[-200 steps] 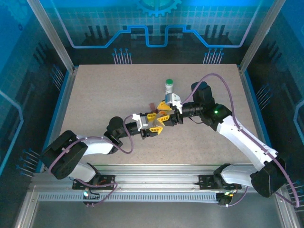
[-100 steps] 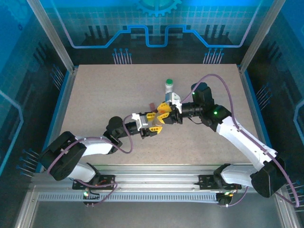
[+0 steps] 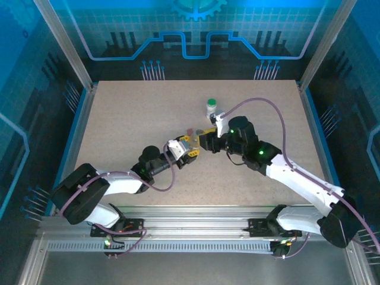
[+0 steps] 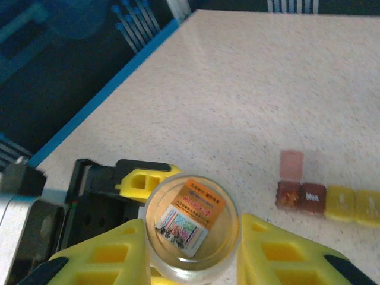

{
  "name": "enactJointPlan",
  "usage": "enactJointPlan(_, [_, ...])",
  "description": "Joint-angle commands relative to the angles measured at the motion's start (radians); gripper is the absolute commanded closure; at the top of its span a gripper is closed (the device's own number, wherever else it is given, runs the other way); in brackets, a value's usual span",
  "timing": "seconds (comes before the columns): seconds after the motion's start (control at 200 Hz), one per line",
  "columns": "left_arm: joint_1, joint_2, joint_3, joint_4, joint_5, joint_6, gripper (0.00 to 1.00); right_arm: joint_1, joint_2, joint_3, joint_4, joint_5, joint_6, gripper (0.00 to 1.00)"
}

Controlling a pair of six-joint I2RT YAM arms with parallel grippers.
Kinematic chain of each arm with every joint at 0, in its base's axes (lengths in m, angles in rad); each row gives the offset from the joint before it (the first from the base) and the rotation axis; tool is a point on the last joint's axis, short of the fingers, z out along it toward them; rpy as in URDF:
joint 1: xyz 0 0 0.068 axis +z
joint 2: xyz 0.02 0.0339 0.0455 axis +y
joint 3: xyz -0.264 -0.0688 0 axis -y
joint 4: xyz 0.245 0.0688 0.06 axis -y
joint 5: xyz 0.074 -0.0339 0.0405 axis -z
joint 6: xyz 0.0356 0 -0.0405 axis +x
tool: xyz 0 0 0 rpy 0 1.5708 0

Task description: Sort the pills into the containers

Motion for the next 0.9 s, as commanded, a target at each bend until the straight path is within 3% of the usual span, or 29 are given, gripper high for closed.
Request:
enactJointPlan(0.0, [-0.055,-0.001,0.062,0.14,-0.06,0.139,1.0,0.018,0.054,0.046,-0.106,0.182,0.173,0.83])
enactJointPlan(0.12, [-0.07,0.021,0.063,0.13,-0.093,0.174,1.0,0.019,0.051,0.079,-0.122,0.169,0.193,0.81])
enactJointPlan(0.35, [-0.07,0.062,0.042,0.184,-0.081,0.171,1.0,-0.011,0.044,0.152,-0.183,0.09,0.127,0.44])
enactJointPlan(0.455, [-0.07,0.073,0.039,0.2,-0.056,0.168,1.0,-0.024,0.061,0.176,-0.217,0.058,0.11,0.37])
enactJointPlan(0.52, [-0.07,0.076,0.039,0.21,-0.041,0.164,1.0,-0.03,0.081,0.187,-0.237,0.052,0.103,0.37])
enactJointPlan(0.63, [-0.07,0.079,0.041,0.224,-0.042,0.16,1.0,-0.038,0.102,0.193,-0.249,0.025,0.109,0.47])
enactJointPlan(0.896, [-0.071,0.073,0.06,0.189,-0.09,0.178,1.0,-0.03,0.103,0.155,-0.244,-0.01,0.137,0.45])
